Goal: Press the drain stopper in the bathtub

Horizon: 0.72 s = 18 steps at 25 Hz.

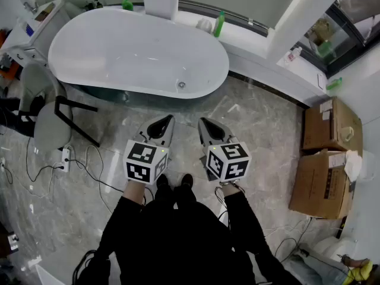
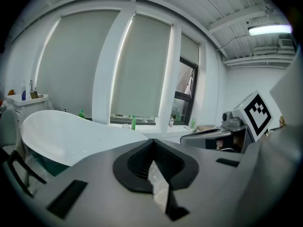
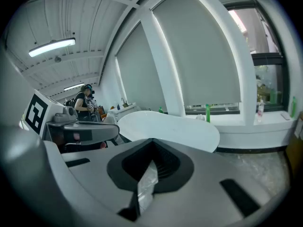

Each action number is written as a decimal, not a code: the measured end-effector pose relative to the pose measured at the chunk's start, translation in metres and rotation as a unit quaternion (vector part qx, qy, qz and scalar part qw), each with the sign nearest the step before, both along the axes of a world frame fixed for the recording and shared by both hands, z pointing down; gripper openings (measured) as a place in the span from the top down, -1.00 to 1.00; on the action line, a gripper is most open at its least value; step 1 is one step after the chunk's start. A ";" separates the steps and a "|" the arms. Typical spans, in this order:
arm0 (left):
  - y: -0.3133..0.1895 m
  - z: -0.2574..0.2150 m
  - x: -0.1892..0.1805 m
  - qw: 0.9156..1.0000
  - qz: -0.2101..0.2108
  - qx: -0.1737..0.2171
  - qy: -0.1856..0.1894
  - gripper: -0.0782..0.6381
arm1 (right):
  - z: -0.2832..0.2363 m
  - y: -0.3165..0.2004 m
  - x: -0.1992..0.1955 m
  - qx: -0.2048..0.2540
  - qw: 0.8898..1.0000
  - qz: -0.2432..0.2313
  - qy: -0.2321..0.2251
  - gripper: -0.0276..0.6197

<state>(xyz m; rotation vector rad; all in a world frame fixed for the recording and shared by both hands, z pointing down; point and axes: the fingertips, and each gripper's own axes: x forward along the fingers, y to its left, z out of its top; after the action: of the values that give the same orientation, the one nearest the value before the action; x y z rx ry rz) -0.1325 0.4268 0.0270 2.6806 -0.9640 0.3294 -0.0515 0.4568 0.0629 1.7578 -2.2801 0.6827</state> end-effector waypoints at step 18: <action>-0.025 0.006 0.000 0.999 -0.033 0.000 -0.007 0.77 | 0.014 -0.003 0.040 -0.021 1.000 0.008 -0.006 0.91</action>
<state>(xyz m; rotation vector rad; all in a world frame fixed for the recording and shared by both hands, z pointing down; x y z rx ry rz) -0.1321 0.4023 0.0325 2.6427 -1.0550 0.3334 -0.0111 0.4534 0.0765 1.7589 -2.2457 0.7390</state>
